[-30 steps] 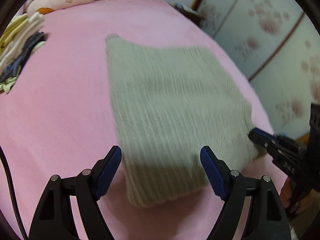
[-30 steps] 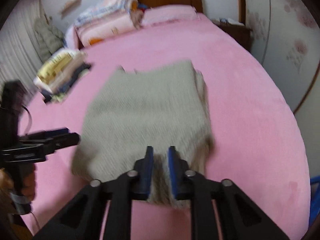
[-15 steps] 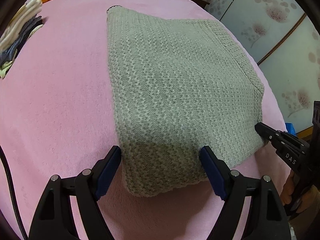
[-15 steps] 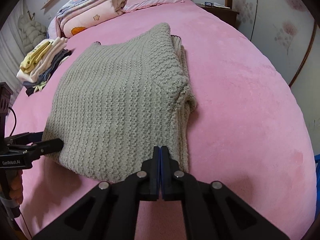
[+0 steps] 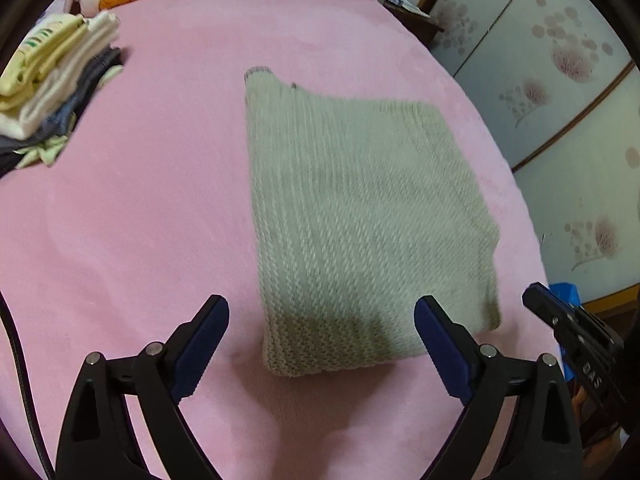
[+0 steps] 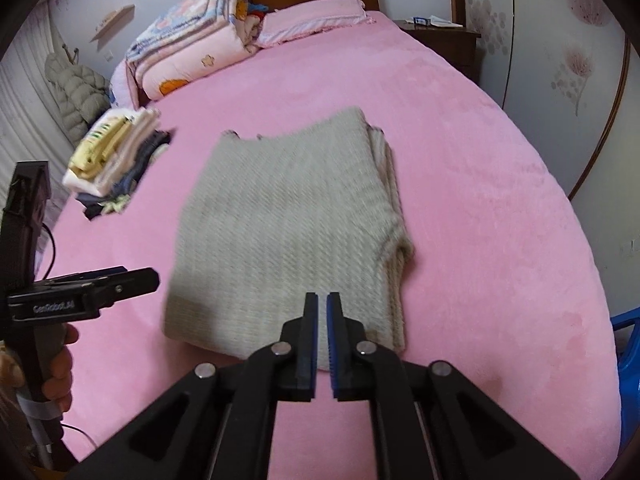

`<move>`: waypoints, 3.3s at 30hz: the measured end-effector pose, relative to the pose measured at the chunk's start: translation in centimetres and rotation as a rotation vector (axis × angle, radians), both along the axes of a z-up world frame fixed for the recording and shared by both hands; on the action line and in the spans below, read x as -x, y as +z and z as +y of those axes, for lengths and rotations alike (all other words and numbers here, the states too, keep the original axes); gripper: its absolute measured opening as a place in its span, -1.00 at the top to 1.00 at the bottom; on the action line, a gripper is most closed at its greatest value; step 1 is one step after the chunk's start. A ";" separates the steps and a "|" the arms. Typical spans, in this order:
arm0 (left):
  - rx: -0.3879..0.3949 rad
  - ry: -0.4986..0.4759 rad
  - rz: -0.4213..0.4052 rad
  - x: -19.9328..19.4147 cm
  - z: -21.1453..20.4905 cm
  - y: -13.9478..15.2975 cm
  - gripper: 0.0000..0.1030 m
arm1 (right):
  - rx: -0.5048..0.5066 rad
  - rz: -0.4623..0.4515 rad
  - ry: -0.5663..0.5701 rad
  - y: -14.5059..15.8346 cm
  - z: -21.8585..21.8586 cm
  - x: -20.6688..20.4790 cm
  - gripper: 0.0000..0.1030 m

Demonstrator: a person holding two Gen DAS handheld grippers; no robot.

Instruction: Fold large clothes

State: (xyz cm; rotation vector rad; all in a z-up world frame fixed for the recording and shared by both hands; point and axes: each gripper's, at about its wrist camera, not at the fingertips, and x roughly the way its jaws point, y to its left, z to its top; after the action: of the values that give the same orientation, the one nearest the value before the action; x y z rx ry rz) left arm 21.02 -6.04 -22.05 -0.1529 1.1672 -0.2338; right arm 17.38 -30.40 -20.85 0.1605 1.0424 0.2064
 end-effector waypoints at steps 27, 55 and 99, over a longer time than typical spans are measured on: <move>0.031 0.096 -0.054 -10.4 1.6 2.8 -0.99 | 0.066 -0.035 0.049 4.4 1.5 -13.0 -0.77; 0.223 0.010 0.138 -16.0 -0.3 -10.0 -0.47 | -0.424 0.246 0.076 -14.1 -3.4 -19.3 -0.03; -0.040 -0.049 -0.005 -3.2 41.2 18.9 -0.01 | -0.442 0.162 0.101 11.5 36.2 -6.7 0.09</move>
State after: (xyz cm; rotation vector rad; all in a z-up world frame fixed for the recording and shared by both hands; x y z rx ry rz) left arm 24.26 35.20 -3.12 -0.0886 1.1704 -0.2535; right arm 24.03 5.83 -9.34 0.5314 1.1560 0.5225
